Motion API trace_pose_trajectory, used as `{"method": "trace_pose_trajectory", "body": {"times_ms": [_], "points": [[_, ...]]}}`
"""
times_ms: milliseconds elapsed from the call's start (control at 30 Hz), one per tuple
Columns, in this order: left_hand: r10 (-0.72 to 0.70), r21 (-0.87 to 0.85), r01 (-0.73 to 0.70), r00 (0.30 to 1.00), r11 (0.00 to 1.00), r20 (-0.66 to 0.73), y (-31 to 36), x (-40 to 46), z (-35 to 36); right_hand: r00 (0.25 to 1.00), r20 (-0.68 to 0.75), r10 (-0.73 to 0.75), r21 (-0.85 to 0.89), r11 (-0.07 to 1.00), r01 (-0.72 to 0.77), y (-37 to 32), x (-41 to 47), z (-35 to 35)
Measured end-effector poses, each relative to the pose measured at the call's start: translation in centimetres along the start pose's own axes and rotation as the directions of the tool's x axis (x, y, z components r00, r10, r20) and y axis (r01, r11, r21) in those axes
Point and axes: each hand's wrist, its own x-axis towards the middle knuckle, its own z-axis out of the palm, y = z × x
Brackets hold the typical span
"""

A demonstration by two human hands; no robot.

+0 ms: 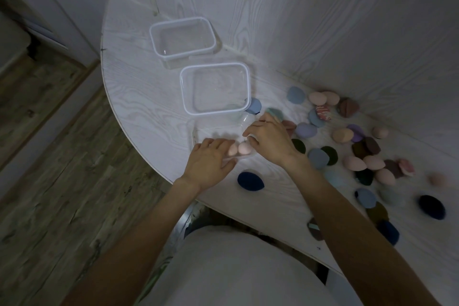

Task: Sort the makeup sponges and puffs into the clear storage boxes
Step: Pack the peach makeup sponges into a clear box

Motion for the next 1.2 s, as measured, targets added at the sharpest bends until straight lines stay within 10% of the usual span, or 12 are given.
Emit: {"method": "trace_pose_trajectory", "body": {"times_ms": [267,400,767,933,1200], "points": [[0.055,-0.061,-0.074,0.962,0.995,-0.269,0.4,0.3,-0.7,0.980,-0.193,-0.046,0.064,0.996,0.059,-0.3,-1.1,0.1],[0.164,-0.168,-0.264,0.878,0.950,-0.450,3.5,2.2,-2.4,0.888,-0.401,0.226,0.237,0.962,-0.137,1.9,-4.2,-1.2],[0.136,-0.289,-0.118,0.990,0.950,0.042,13.3,20.6,0.8,0.824,-0.229,0.518,0.276,0.846,-0.456,17.6,-8.9,-4.4],[0.198,0.024,-0.200,0.978,0.979,0.061,15.3,26.0,3.7,0.812,-0.366,0.455,0.252,0.888,-0.384,22.1,-5.0,-3.9],[0.324,0.058,-0.321,0.945,0.945,-0.042,15.1,26.5,5.8,0.846,-0.276,0.456,0.096,0.889,-0.448,23.7,0.6,-2.8]]}}
